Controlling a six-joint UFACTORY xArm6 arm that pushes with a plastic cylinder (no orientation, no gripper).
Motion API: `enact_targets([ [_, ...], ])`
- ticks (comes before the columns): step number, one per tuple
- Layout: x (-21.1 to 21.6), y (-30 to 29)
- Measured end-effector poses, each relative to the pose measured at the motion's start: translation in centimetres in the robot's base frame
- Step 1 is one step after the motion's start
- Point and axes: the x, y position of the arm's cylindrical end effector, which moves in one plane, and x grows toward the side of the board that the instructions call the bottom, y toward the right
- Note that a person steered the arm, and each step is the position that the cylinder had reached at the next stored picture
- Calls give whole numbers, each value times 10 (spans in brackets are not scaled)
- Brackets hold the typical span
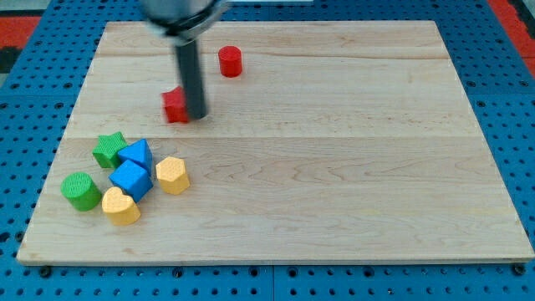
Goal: Move the red blocks near the green star
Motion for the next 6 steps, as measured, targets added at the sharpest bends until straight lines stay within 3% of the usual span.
enact_targets([
  [1,-18,31],
  [2,-42,13],
  [4,11,-94],
  [5,-22,-75],
  [6,-80,36],
])
